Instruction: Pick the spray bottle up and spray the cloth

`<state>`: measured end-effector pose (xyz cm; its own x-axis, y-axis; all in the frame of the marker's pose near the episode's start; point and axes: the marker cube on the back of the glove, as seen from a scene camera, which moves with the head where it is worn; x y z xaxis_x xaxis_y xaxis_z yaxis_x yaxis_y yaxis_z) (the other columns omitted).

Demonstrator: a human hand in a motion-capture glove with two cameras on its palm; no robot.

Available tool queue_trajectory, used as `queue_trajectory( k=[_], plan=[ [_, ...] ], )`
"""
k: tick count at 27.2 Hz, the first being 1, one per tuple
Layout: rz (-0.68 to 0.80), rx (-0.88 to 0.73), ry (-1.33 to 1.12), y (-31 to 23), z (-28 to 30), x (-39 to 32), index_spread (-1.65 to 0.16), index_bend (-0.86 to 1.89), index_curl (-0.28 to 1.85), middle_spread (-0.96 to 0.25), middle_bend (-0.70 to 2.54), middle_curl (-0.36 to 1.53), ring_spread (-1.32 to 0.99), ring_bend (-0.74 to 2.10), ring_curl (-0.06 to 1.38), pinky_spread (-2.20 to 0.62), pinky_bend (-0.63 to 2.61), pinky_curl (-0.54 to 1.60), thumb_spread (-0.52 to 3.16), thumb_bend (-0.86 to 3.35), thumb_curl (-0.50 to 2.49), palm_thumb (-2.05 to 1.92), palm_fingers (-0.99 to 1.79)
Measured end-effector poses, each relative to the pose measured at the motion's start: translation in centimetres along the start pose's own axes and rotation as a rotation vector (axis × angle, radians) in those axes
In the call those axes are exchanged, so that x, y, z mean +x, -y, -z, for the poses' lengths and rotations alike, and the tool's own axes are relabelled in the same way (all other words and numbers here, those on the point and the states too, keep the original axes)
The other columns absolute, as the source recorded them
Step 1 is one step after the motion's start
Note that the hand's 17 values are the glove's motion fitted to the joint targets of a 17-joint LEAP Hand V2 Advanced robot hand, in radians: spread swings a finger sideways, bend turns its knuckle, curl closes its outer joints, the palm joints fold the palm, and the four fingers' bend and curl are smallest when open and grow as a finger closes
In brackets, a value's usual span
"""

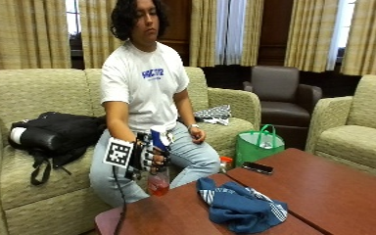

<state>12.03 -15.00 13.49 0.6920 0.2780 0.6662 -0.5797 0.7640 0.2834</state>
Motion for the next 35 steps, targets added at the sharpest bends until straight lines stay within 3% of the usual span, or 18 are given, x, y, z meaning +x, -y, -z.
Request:
queue_trajectory(
  k=[3, 13, 26, 35],
  plan=[
    [-0.023, -0.029, -0.096, 0.7, 2.8, -2.9, -0.27, 0.25, 0.43, -0.19, 0.46, 0.49, -0.20, 0.49, 0.42, -0.21, 0.31, 0.38, 0.47, -0.02, 0.59, 0.96, 1.32],
    [0.201, -0.154, -0.535, 3.2, 4.4, -10.3, -0.27, 0.24, 0.46, -0.19, 0.47, 0.50, -0.19, 0.50, 0.43, -0.22, 0.33, 0.38, 0.43, -0.03, 0.64, 0.97, 1.31],
    [0.426, -0.428, -1.118, 7.9, -6.2, -14.9, -0.27, 0.23, 0.50, -0.19, 0.48, 0.51, -0.19, 0.51, 0.44, -0.21, 0.34, 0.38, 0.41, -0.03, 0.69, 0.96, 1.30],
    [0.537, -0.560, -1.497, 6.8, -17.1, -12.9, -0.27, 0.23, 0.52, -0.19, 0.48, 0.51, -0.20, 0.51, 0.44, -0.21, 0.35, 0.37, 0.40, -0.03, 0.71, 0.96, 1.30]
  ],
)
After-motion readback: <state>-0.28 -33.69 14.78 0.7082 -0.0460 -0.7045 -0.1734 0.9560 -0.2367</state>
